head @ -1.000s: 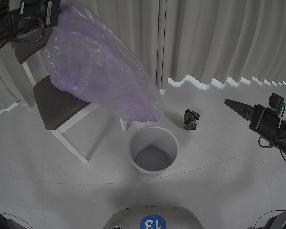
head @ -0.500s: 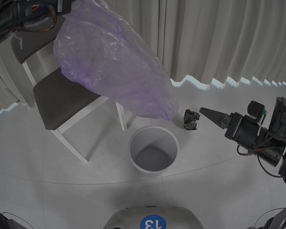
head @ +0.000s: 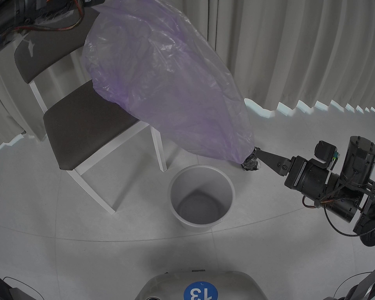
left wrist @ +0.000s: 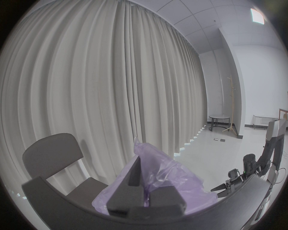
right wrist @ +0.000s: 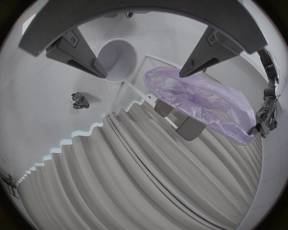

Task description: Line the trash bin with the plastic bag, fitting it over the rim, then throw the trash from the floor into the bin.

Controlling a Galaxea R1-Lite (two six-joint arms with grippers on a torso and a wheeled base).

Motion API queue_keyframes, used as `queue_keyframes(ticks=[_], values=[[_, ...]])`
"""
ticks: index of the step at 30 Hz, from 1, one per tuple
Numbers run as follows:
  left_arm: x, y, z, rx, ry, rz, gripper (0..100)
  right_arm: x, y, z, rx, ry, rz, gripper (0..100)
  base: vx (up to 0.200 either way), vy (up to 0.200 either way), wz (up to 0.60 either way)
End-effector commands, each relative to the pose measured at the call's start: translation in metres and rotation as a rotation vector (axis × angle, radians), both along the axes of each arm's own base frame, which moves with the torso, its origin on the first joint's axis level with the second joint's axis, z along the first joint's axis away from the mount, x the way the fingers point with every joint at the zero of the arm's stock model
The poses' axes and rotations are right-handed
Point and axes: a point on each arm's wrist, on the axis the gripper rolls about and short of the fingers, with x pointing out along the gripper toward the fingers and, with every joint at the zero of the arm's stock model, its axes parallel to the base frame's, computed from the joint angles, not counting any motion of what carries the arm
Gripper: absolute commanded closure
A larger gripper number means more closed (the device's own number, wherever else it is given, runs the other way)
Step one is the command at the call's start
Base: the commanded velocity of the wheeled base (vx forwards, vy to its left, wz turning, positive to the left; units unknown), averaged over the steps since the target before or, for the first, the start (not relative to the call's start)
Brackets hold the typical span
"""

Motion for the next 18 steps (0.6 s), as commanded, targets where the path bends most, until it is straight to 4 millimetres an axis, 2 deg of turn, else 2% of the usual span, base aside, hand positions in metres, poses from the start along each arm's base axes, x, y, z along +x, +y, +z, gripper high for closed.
queue_keyframes(ticks=[1, 18], values=[[-0.0031, -0.0046, -0.0004, 0.002, 0.001, -0.024, 100, 0.0051, 0.0025, -0.0053, 0.003, 0.012, -0.006, 0, 0.0, 0.0, 0.0], [-0.009, -0.0114, 0.0004, 0.012, -0.016, -0.075, 100, 0.0069, 0.0041, -0.0045, 0.065, -0.031, -0.002, 0, 0.0, 0.0, 0.0]])
